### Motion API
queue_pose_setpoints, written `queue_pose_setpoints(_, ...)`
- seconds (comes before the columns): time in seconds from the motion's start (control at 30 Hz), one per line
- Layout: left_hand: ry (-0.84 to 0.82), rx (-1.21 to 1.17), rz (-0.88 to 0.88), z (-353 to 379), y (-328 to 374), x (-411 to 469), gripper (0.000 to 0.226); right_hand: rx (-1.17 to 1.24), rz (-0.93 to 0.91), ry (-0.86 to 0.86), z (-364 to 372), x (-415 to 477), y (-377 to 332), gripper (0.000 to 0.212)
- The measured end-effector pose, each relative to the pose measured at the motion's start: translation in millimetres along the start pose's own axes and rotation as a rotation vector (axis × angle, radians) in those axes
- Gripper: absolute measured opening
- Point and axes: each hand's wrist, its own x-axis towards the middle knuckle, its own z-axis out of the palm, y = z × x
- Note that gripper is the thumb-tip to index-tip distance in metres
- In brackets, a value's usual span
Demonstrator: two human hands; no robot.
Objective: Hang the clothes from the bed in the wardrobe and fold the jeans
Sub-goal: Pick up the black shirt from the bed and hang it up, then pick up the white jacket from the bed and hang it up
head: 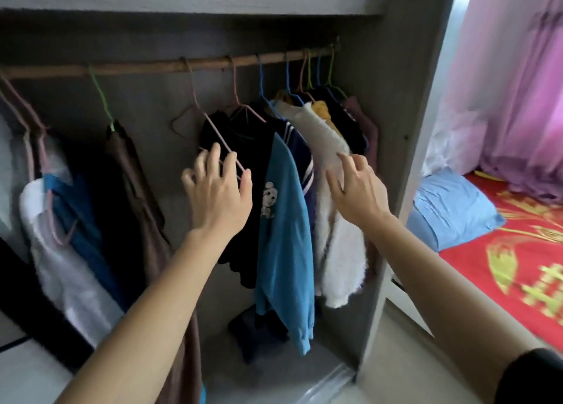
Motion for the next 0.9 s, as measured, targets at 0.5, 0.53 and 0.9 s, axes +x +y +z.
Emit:
queue_pose_setpoints(0.5, -0.228, -0.513, 0.470, 84.5, 460.1, -111.6, 0.061, -0.324, 0.476, 0.013, -185.9, -259.9, 377.8, 0.080)
queue_pose_setpoints(0.53, -0.257, -0.546, 0.515, 88.6, 501.8, -123.8, 0.062, -0.352, 0.519, -0.002, -207.3, -280.6, 406.8, 0.082)
queue_pose_setpoints(0.9, -0.627, -0.725, 0.854, 115.8, 831.0, -254.3, 0.068, -0.536, 1.037, -0.003, -367.1, -449.8, 628.6, 0.090)
